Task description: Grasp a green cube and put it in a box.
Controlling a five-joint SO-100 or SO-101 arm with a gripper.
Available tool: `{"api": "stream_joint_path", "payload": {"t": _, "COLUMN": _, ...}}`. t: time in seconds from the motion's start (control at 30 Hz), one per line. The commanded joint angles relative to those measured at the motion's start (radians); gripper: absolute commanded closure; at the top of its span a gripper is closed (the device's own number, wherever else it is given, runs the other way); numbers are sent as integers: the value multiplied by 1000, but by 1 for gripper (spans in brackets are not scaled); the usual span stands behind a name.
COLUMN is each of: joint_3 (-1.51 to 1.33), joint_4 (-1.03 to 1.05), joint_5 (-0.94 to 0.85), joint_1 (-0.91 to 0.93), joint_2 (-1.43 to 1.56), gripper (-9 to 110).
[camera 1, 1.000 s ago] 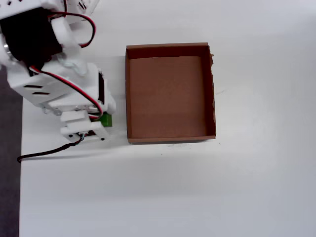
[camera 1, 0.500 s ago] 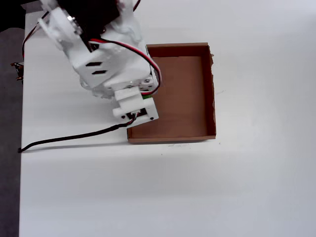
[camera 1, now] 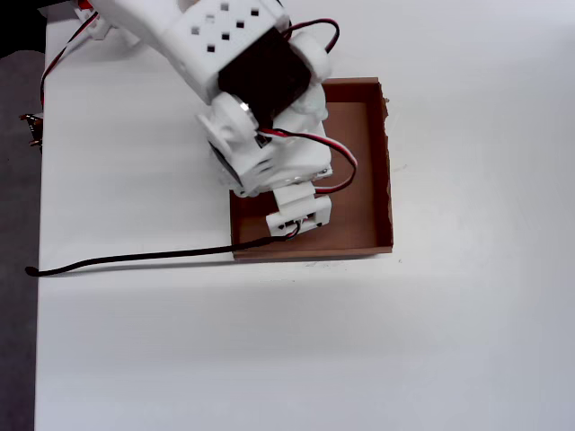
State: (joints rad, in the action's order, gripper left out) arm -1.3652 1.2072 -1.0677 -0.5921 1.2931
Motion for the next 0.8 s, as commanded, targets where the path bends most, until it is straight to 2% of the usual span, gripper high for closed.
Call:
{"api": "stream_joint_path", "payload": {"t": 0.0, "joint_3": 61, "joint_4": -14, "joint_5": 12, "joint_1": -34, "joint_2": 0, "gripper": 88}}
{"api": "stream_joint_path", "payload": {"t": 0.77, "joint_3": 80, "joint_4": -38, "joint_5": 58, "joint_1": -120, "joint_2": -115, "gripper": 88}}
